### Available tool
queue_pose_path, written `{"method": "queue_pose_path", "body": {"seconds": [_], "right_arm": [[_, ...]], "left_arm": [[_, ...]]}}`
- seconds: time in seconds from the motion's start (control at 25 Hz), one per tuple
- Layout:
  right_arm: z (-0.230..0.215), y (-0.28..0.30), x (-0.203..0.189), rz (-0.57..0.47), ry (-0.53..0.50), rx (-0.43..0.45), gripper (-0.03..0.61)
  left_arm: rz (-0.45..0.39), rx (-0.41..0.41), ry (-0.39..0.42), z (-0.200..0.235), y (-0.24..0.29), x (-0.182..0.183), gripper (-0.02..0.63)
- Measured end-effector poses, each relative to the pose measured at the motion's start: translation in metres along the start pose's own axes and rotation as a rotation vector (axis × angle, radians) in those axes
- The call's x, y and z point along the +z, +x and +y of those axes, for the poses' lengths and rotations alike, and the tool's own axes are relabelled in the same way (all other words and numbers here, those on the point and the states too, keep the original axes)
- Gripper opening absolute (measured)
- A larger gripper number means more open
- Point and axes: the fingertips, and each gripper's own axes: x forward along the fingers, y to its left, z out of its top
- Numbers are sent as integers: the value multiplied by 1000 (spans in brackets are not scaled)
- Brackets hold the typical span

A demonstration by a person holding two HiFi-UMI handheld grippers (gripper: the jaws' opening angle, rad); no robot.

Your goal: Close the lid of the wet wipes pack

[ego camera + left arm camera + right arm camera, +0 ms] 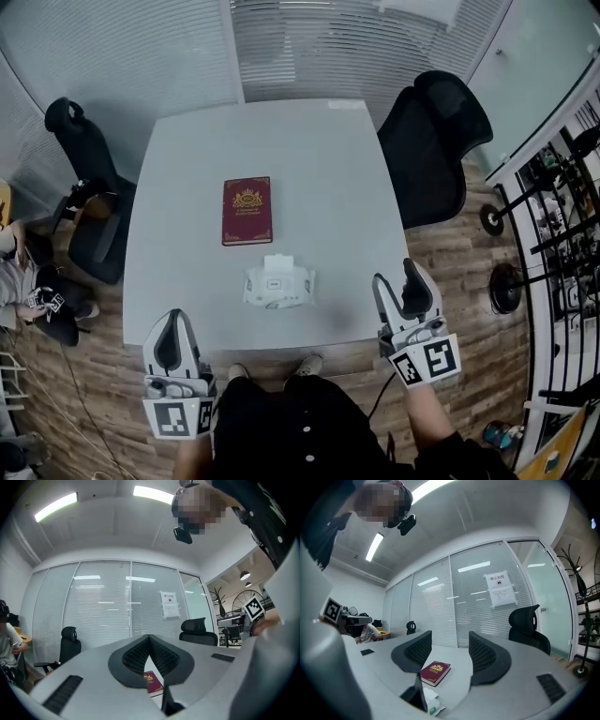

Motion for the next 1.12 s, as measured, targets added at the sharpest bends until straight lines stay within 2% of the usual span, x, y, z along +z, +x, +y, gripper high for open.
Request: {"method": "queue_pose_path", "body": {"seconds": [0.4,0.56,0.8,1.12], "right_arm": [[1,9,-26,46,30,65,258],[6,22,-46,84,73,107,258],[11,42,-85,200,137,148,258],[21,90,-157,397,279,214,258]], "left_arm": [[59,35,-2,-5,-20,-16,15],[71,28,-7,-2,-17,-25,15],[89,-34,-10,-5,-7,-41,15],[121,-109,-28,-3,12,-64,15]]}}
